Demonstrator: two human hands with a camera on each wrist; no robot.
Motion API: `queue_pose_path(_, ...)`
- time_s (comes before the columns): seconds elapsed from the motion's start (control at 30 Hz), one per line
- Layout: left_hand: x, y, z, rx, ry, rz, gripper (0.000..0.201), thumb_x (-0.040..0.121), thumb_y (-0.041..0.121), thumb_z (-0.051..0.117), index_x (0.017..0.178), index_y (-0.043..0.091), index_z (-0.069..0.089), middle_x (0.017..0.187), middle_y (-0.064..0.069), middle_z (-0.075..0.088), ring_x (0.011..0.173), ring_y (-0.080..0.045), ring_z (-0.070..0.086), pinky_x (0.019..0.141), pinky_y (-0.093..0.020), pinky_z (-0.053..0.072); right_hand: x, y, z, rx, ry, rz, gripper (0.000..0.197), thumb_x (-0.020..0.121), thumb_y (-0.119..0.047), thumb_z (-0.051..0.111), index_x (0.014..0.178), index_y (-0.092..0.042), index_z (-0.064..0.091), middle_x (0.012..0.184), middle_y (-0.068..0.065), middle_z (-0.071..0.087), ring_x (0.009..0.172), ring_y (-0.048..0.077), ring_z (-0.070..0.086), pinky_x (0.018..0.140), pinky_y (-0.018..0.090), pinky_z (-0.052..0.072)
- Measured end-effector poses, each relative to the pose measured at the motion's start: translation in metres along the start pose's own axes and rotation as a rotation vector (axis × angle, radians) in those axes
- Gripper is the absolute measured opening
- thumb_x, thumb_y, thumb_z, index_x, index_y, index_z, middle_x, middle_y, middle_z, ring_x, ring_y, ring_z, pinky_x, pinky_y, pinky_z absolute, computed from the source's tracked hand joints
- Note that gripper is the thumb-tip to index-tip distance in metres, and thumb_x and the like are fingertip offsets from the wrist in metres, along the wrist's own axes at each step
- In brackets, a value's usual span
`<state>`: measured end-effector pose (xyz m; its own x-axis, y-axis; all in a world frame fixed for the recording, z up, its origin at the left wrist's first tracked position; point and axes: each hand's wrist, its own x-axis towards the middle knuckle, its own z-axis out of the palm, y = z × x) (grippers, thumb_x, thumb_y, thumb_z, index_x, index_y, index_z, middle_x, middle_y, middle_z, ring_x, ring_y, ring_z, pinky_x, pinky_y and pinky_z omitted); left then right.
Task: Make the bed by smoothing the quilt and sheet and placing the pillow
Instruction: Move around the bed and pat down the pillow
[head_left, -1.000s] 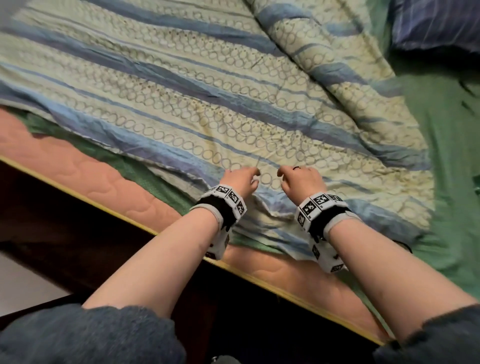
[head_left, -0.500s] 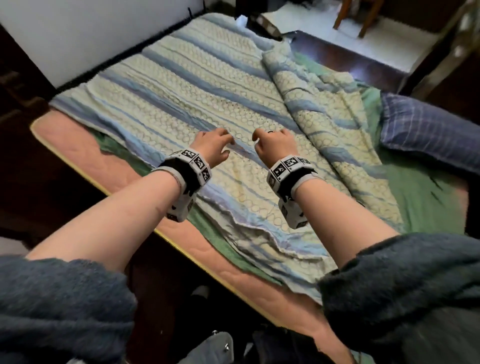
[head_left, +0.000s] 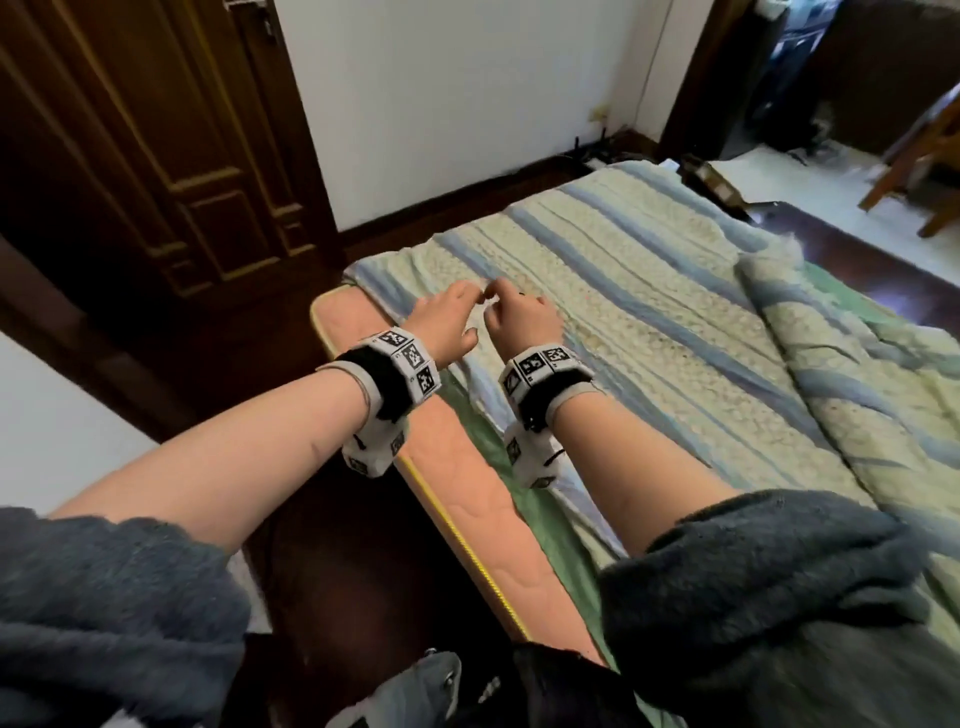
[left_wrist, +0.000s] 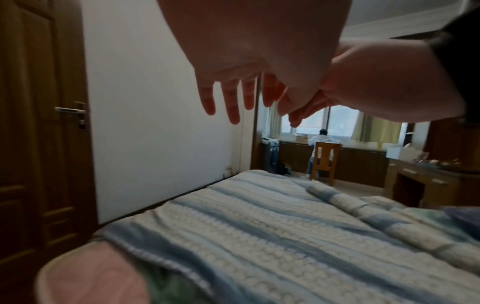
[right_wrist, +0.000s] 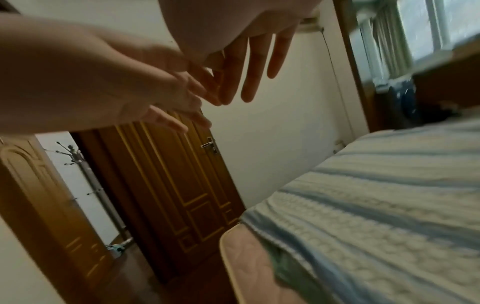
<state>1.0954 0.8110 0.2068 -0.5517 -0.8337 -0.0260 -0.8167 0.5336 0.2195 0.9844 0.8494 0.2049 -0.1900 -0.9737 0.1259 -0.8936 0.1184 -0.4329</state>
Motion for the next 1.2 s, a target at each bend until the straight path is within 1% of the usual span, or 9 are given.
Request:
queue_pose_path(0.1, 0.014, -0.069, -0.025, 0.086, -0.001, -0.061, 0.046, 0.091, 0.017, 0.048, 0.135, 0.011, 0.039, 0.139, -0.009, 0.044, 0.123, -0.03, 0.051, 0.098, -0.039, 0.039, 0.044, -0.055, 0.035, 0.023, -0.039, -0.045, 0.03, 0.092, -0.012, 0.04, 0.12, -0.012, 0.05, 0.097, 0.015, 0.071, 0.096, 0.03, 0.064, 0.096, 0.035, 0.036)
queue_pose_path(0.27, 0.042, -0.17, -0.037, 0.029, -0.013, -0.116, 0.047, 0.086, 0.014, 0.048, 0.133, 0.013, 0.043, 0.14, -0.009, 0.041, 0.119, -0.032, 0.054, 0.098, -0.046, 0.043, 0.114, -0.11, 0.081, 0.039, -0.096, -0.137, 0.035, 0.093, -0.013, 0.041, 0.127, -0.013, 0.048, 0.101, 0.018, 0.069, 0.099, 0.034, 0.061, 0.084, 0.036, 0.041)
queue_pose_path(0.5, 0.099, -0.298, -0.04, 0.155, -0.066, -0.136, 0.054, 0.088, 0.017, 0.045, 0.141, 0.023, 0.035, 0.148, -0.005, 0.034, 0.124, -0.028, 0.049, 0.102, -0.042, 0.035, 0.239, -0.16, 0.165, -0.024, -0.202, -0.227, 0.035, 0.093, -0.017, 0.04, 0.127, -0.015, 0.044, 0.098, 0.015, 0.069, 0.101, 0.033, 0.06, 0.089, 0.037, 0.039)
queue_pose_path(0.63, 0.144, -0.383, -0.068, 0.252, -0.092, -0.183, 0.057, 0.091, 0.016, 0.043, 0.144, 0.028, 0.03, 0.151, -0.003, 0.031, 0.128, -0.028, 0.046, 0.108, -0.044, 0.03, 0.328, -0.206, 0.196, -0.027, -0.228, -0.239, 0.044, 0.094, -0.014, 0.039, 0.137, -0.017, 0.038, 0.108, 0.021, 0.065, 0.109, 0.035, 0.056, 0.092, 0.038, 0.04)
queue_pose_path(0.77, 0.204, -0.472, -0.104, 0.187, -0.067, -0.29, 0.057, 0.092, 0.016, 0.042, 0.146, 0.028, 0.025, 0.147, -0.003, 0.036, 0.129, -0.027, 0.045, 0.111, -0.046, 0.028, 0.43, -0.253, 0.219, 0.033, -0.184, -0.207, 0.059, 0.091, -0.012, 0.042, 0.147, -0.023, 0.025, 0.113, 0.018, 0.065, 0.105, 0.036, 0.06, 0.09, 0.039, 0.043)
queue_pose_path(0.87, 0.218, -0.528, -0.106, 0.098, -0.034, -0.396, 0.057, 0.092, 0.017, 0.042, 0.146, 0.027, 0.025, 0.143, -0.004, 0.042, 0.125, -0.027, 0.049, 0.108, -0.045, 0.032, 0.483, -0.285, 0.252, 0.023, -0.213, -0.222, 0.066, 0.088, -0.01, 0.043, 0.149, -0.023, 0.021, 0.115, 0.017, 0.064, 0.105, 0.036, 0.06, 0.088, 0.039, 0.044)
queue_pose_path(1.07, 0.27, -0.67, -0.105, 0.106, -0.193, -0.463, 0.064, 0.094, 0.016, 0.04, 0.149, 0.032, 0.012, 0.143, -0.005, 0.044, 0.127, -0.027, 0.047, 0.113, -0.048, 0.026, 0.591, -0.347, 0.333, -0.1, -0.257, -0.389, 0.071, 0.087, -0.008, 0.043, 0.15, -0.025, 0.016, 0.116, 0.014, 0.064, 0.108, 0.031, 0.059, 0.094, 0.04, 0.041)
queue_pose_path(1.13, 0.304, -0.723, -0.11, 0.07, -0.259, -0.467, 0.064, 0.095, 0.017, 0.039, 0.149, 0.033, 0.009, 0.133, -0.007, 0.054, 0.118, -0.028, 0.055, 0.112, -0.048, 0.029, 0.634, -0.361, 0.358, -0.138, -0.263, -0.426, 0.071, 0.087, -0.009, 0.043, 0.15, -0.025, 0.014, 0.119, 0.012, 0.063, 0.111, 0.03, 0.058, 0.095, 0.04, 0.04)
queue_pose_path(1.2, 0.348, -0.772, -0.11, 0.09, -0.317, -0.422, 0.066, 0.095, 0.017, 0.037, 0.15, 0.034, 0.005, 0.12, -0.008, 0.064, 0.103, -0.027, 0.063, 0.111, -0.047, 0.031, 0.68, -0.367, 0.383, -0.153, -0.263, -0.347, 0.072, 0.088, -0.008, 0.042, 0.151, -0.025, 0.011, 0.12, 0.012, 0.063, 0.112, 0.03, 0.057, 0.097, 0.04, 0.04)
